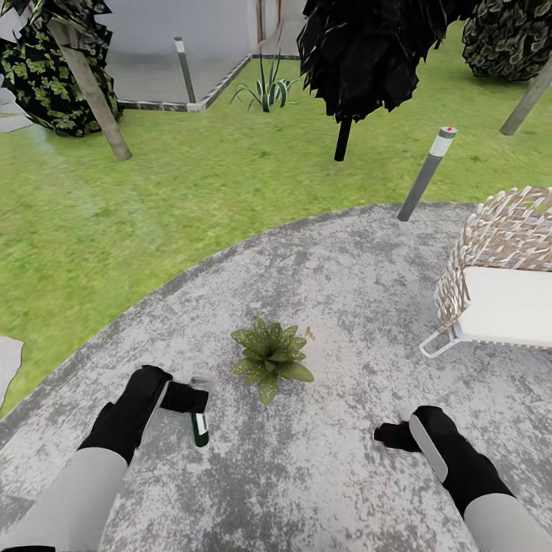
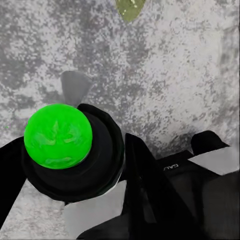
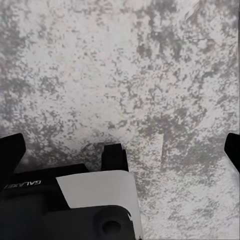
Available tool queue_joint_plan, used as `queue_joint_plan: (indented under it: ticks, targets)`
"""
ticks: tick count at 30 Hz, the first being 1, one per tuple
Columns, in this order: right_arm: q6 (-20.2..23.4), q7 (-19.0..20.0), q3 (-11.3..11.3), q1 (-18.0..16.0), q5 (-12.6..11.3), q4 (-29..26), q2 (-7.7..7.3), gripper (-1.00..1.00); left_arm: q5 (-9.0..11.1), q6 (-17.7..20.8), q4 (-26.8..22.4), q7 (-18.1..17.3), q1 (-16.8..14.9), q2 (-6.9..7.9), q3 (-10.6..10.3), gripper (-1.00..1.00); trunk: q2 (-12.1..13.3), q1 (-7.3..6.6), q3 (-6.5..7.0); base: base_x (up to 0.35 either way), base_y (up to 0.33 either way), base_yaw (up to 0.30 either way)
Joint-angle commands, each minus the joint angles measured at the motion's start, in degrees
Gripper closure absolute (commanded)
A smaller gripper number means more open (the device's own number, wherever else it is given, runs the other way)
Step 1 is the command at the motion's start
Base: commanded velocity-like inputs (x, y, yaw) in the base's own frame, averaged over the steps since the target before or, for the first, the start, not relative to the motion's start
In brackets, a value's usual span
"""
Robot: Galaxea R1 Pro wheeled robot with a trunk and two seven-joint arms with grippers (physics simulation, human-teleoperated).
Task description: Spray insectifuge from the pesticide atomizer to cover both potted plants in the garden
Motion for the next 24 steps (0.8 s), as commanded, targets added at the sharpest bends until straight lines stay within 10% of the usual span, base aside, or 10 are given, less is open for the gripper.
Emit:
queue_joint_plan:
  ticks: [1, 8, 9, 12, 17, 24]
  targets:
    - [0.2, -0.6, 0.2, 0.0, -0.6, -0.8, -0.09, -1.0, -1.2, 0.0, -1.7, -4.7, 0.0, 0.26, 0.1, 1.0, 0.0, 0.0, -0.04, 0.0, 0.0, 0.0]
    - [0.2, -0.6, 0.6, 0.0, -0.6, -1.5, -0.02, -1.0, -1.3, 0.0, -5.1, -25.1, -1.0, 7.28, 0.2, 1.0, 0.0, 0.0, -0.04, 0.0, 0.0, -0.041]
    - [0.2, -0.7, 0.7, 0.0, -0.6, -1.5, -0.02, -1.0, -1.3, 0.0, -5.1, -33.3, -3.4, 9.53, 0.3, 1.0, 0.0, 0.0, -0.04, 0.0, 0.0, -0.003]
    - [0.3, -0.7, 0.7, 0.0, -0.6, -1.5, -0.1, -1.0, -1.9, 0.0, -5.2, -43.4, -6.9, 10.42, -0.2, 1.0, 0.0, 0.0, -0.04, 0.0, 0.0, -0.001]
    - [0.2, -0.7, 0.5, 0.0, -0.5, -3.0, -0.03, -1.0, -1.9, 0.0, -5.0, -43.2, -6.6, 10.34, -0.1, 1.0, 0.0, 0.0, -0.04, 0.0, 0.0, 0.0]
    - [1.2, -0.5, 0.2, 0.0, -0.6, -21.3, -0.27, -1.0, -1.9, 0.0, -4.9, -43.2, -9.4, 10.33, 0.0, 1.0, 0.0, 0.0, -0.04, 0.0, 0.0, 0.0]
